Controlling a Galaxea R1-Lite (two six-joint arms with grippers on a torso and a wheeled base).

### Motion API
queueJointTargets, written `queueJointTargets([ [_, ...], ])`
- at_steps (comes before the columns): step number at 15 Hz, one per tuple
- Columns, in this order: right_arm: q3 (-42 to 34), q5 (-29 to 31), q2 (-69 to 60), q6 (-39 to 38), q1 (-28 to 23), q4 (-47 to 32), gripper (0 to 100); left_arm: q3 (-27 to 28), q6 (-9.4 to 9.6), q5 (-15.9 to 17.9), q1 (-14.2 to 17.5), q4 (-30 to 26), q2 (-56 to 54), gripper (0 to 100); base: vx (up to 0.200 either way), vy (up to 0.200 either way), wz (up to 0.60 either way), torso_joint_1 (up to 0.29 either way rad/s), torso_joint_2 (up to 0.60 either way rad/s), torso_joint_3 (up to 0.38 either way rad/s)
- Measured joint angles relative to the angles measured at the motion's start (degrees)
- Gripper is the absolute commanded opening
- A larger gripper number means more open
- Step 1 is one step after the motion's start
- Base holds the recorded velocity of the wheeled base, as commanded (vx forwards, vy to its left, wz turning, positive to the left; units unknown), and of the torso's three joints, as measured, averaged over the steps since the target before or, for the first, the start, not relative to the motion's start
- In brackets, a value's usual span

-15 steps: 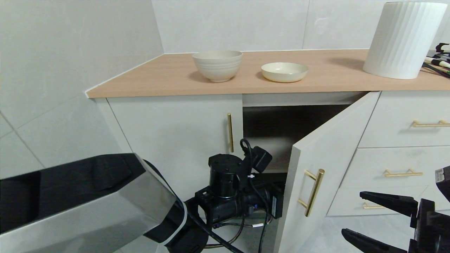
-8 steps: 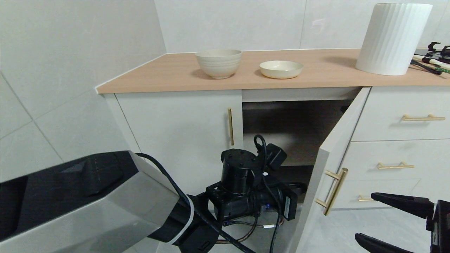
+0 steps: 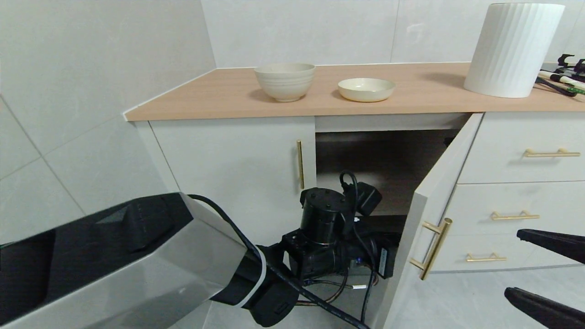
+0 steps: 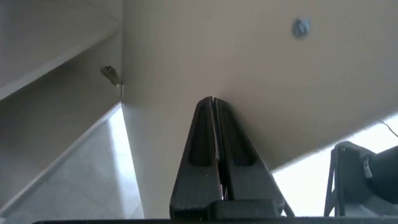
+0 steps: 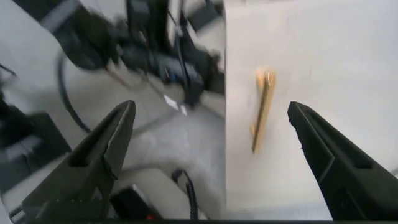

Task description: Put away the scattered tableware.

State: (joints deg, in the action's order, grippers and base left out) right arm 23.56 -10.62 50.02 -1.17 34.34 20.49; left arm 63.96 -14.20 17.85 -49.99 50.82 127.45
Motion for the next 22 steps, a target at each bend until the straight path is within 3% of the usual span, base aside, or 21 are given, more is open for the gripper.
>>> queueJointTargets([
  [3,4.38,-0.38,-1.76,-5.96,0.0,0.11,100,2.49,-0.6,-0.66,-4.3,-2.0,0.24,0,0.0,0.0,0.0,0.0,0.0,0.0],
  [7,10.28,-3.04,-4.33,-11.39,0.0,0.02,100,6.27,-4.29,-1.67,-12.59,-2.74,-0.22,0,0.0,0.0,0.0,0.0,0.0,0.0],
  [9,10.31,-3.08,-4.4,-11.39,-0.02,0.02,100,5.9,-4.49,-4.28,-12.71,-2.73,-1.02,0,0.0,0.0,0.0,0.0,0.0,0.0],
  [12,9.51,-2.99,-3.16,-11.41,-0.02,-1.15,100,3.18,-4.53,-6.52,-8.91,-1.67,-3.63,0,0.0,0.0,0.0,0.0,0.0,0.0],
  [16,9.37,-2.97,1.27,-10.9,-0.02,-4.51,100,-2.65,-4.49,-6.85,0.02,-0.35,-11.36,0,0.0,0.0,0.0,0.0,0.0,0.0],
  [20,13.48,-2.66,10.64,-9.56,-1.82,-4.86,100,-18.08,-3.86,-6.61,10.93,-0.63,-25.11,0,0.0,0.0,0.0,0.0,0.0,0.0],
  [22,17.73,-2.65,16.37,-9.42,-3.36,-5.23,100,-25.54,-2.41,-6.57,16.37,-2.84,-33.18,0,0.0,0.0,0.0,0.0,0.0,0.0],
])
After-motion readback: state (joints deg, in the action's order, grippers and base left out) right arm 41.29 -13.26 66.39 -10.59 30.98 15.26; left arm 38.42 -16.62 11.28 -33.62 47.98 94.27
